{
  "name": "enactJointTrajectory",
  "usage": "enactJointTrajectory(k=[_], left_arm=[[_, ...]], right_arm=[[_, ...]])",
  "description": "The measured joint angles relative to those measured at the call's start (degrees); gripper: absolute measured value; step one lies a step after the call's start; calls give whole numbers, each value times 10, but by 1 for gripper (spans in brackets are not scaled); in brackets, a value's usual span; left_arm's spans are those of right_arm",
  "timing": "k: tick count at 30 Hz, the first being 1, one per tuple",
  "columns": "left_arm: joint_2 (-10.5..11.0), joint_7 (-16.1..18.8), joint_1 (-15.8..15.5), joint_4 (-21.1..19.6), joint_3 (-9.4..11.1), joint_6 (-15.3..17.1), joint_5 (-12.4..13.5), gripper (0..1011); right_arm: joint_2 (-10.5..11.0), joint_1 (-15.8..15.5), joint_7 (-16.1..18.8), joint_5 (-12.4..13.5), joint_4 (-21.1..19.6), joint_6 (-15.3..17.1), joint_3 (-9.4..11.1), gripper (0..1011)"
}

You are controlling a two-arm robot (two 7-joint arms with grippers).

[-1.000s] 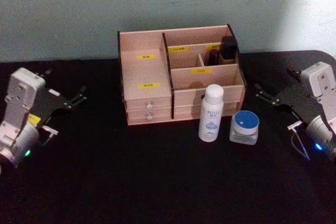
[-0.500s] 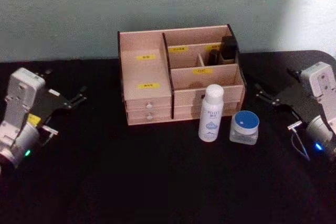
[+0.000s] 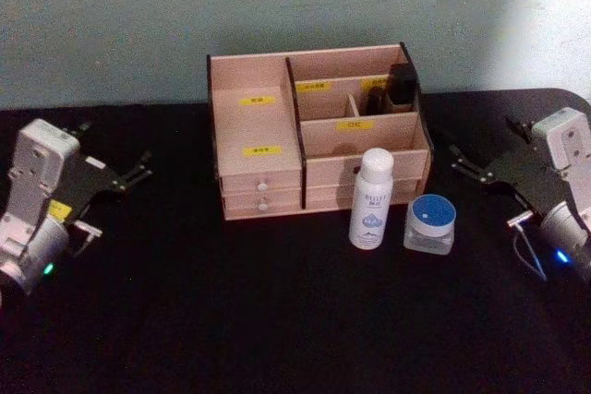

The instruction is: Pick up the facial cleanser and watermelon frost from the table and place them into the tiered storage box.

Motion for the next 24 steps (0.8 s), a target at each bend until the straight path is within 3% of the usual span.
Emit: enactJointTrajectory(k=[6, 13, 20, 24], left_arm=[[0, 0, 0, 0, 0, 0, 0, 1001], [0, 0, 0, 0, 0, 0, 0, 1001], [0, 0, 0, 0, 0, 0, 0, 1001], [0, 0, 0, 0, 0, 0, 0, 1001]], right_arm=[[0, -8, 10, 0, -5, -8, 12, 1003], [10, -38, 20, 17, -39, -7, 37, 1003], [36, -98, 40, 52, -106, -4, 73, 1003], [42, -121, 49, 63, -130, -5, 84, 1002]])
